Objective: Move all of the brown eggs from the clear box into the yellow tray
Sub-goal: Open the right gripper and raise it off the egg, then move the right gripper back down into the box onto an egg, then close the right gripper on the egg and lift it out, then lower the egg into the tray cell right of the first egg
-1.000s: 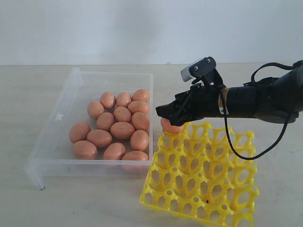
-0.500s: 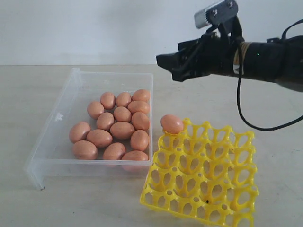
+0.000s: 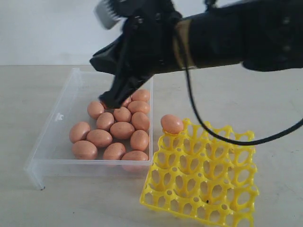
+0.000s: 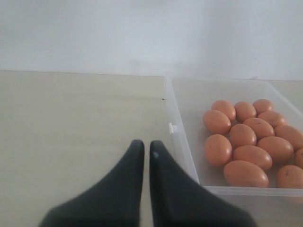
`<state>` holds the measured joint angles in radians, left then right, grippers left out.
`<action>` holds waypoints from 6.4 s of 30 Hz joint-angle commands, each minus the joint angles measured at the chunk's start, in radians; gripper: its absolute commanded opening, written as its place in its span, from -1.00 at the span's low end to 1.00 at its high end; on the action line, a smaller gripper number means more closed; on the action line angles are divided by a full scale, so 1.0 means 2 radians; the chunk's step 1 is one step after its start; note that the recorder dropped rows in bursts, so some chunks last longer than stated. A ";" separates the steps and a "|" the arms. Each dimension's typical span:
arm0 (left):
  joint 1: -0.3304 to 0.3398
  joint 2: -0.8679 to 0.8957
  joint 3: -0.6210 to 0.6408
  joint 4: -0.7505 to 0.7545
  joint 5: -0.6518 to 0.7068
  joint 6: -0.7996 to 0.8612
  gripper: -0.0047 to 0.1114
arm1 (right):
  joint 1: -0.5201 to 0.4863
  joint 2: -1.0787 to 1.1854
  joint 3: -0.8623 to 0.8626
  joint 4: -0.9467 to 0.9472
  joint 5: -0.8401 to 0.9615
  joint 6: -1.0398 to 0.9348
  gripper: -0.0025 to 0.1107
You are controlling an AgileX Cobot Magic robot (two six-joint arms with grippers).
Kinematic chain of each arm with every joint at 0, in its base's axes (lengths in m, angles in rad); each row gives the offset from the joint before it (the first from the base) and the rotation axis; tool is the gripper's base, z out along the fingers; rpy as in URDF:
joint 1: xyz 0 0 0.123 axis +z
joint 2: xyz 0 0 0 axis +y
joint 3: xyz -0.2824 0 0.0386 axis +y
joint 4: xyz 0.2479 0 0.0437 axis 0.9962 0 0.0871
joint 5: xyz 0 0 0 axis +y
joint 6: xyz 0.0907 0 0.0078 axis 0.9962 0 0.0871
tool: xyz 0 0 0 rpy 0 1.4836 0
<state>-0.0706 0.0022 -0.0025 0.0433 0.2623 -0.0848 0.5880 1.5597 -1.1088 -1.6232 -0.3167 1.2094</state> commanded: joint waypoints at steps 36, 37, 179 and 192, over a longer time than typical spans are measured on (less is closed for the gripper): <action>0.002 -0.001 0.001 -0.001 -0.005 0.001 -0.85 | -0.025 0.297 -0.344 0.981 0.630 -1.167 0.02; 0.002 -0.001 0.001 -0.001 -0.005 0.001 -0.85 | -0.023 0.299 -0.344 0.983 0.615 -1.167 0.02; 0.002 -0.001 0.001 -0.001 -0.004 0.001 -0.85 | -0.318 0.172 0.145 0.141 -0.241 -0.115 -0.96; 0.002 -0.001 0.001 -0.001 -0.004 0.001 -0.85 | -0.318 0.215 0.145 0.195 -0.278 -0.157 -0.96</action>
<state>-0.0706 0.0022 -0.0025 0.0433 0.2605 -0.0848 -0.0473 1.9834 -0.8161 -1.2451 -0.8591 0.9253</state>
